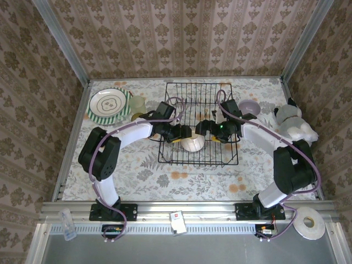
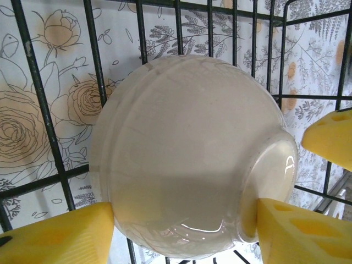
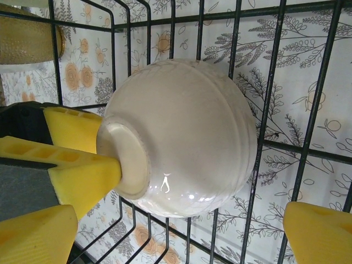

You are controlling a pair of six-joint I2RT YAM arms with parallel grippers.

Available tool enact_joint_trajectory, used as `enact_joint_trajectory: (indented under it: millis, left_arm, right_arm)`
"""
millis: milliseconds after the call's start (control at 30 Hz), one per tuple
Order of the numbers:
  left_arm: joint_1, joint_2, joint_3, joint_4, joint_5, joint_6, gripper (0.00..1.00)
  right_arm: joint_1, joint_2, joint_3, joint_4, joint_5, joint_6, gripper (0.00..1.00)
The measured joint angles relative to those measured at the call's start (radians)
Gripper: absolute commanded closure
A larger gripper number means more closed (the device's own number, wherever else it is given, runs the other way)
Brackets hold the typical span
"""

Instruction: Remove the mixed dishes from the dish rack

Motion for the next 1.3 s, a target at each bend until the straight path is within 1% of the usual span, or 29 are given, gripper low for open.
enact_joint_trajectory:
  millis: [167,300,467,700,733,900,967,1067,1200,1300]
  left_arm:
    - [0.003,-0.011,-0.023,0.032,0.005,0.000,0.45]
    - [0.010,-0.021,-0.042,0.058,0.014,-0.002,0.53]
    - [0.019,-0.031,-0.060,0.082,0.027,-0.002,0.59]
    - [0.026,-0.033,-0.062,0.087,0.033,-0.002,0.59]
    - [0.026,-0.034,-0.062,0.087,0.033,-0.002,0.57]
    - [0.024,-0.035,-0.061,0.071,0.016,0.013,0.34]
    - [0.018,-0.035,-0.055,0.050,-0.002,0.022,0.28]
    - [0.004,-0.035,-0.035,0.003,-0.039,0.029,0.24]
    - [-0.023,-0.024,-0.012,-0.026,-0.073,0.027,0.16]
    - [-0.043,-0.021,-0.010,-0.024,-0.077,0.020,0.15]
  right_arm:
    - [-0.001,0.012,-0.002,0.017,-0.020,0.000,0.02]
    - [-0.011,0.023,-0.007,0.042,-0.034,0.003,0.02]
    - [-0.034,0.034,-0.024,0.061,-0.045,0.004,0.02]
    - [-0.048,0.047,-0.034,0.075,-0.061,0.007,0.02]
    - [-0.048,0.051,-0.037,0.081,-0.066,0.007,0.02]
    - [-0.048,0.058,-0.049,0.088,-0.069,0.007,0.02]
    - [-0.048,0.058,-0.049,0.090,-0.069,0.007,0.02]
    - [-0.048,0.060,-0.049,0.091,-0.070,0.007,0.02]
    - [-0.048,0.068,-0.050,0.092,-0.076,0.008,0.02]
    - [-0.048,0.072,-0.051,0.092,-0.082,0.008,0.02]
